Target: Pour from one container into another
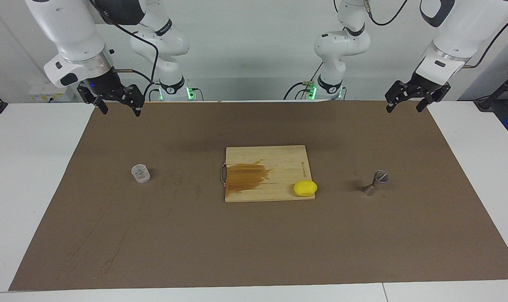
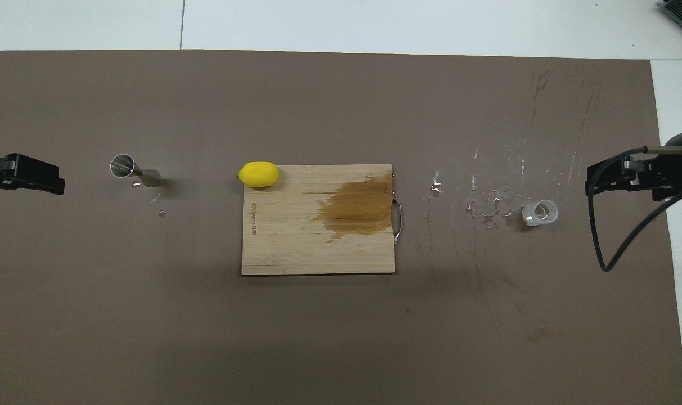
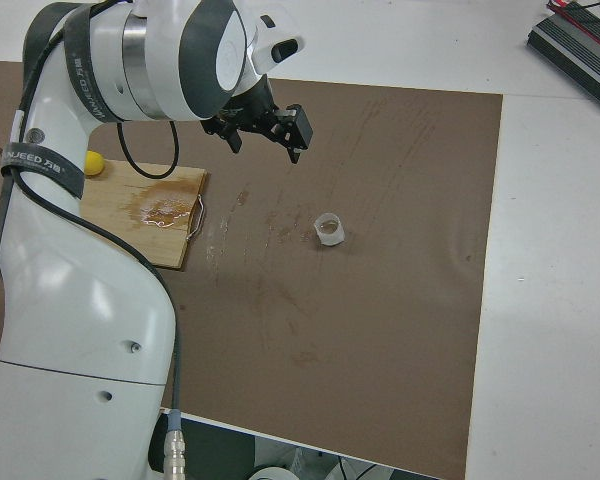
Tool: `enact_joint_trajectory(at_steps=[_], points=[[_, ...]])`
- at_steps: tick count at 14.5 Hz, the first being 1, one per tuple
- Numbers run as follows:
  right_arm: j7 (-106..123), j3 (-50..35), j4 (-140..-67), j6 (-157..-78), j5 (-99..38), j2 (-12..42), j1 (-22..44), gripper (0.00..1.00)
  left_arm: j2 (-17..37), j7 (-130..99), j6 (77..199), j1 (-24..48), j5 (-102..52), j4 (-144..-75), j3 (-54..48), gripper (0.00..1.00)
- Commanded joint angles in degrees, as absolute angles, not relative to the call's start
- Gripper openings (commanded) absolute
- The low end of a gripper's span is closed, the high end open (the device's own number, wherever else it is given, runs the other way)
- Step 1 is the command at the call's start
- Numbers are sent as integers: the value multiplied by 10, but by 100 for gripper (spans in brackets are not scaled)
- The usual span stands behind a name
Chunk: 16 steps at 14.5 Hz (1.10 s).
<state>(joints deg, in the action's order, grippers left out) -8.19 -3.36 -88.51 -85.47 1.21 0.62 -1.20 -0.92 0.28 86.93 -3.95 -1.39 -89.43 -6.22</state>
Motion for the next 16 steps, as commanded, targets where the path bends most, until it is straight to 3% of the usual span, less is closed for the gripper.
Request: enact_joint_trajectory(at_steps=[1,9,12,16], points=[[-67,-37,-890,-853,1,1,-22,100,-13,9,869,-47,-20,-891,-69,100],[-67,-37,-891,-853,1,1,-22,100,-17,4,872,-38,-14,-903,-67,100],[-67,-37,-890,-853,1,1,-22,100,-25,3,910,-37,-8,-937,-68,100],[-67,-37,-890,-853,1,1,-22,100,7,2,921,-34,-5,-953,-66,100]])
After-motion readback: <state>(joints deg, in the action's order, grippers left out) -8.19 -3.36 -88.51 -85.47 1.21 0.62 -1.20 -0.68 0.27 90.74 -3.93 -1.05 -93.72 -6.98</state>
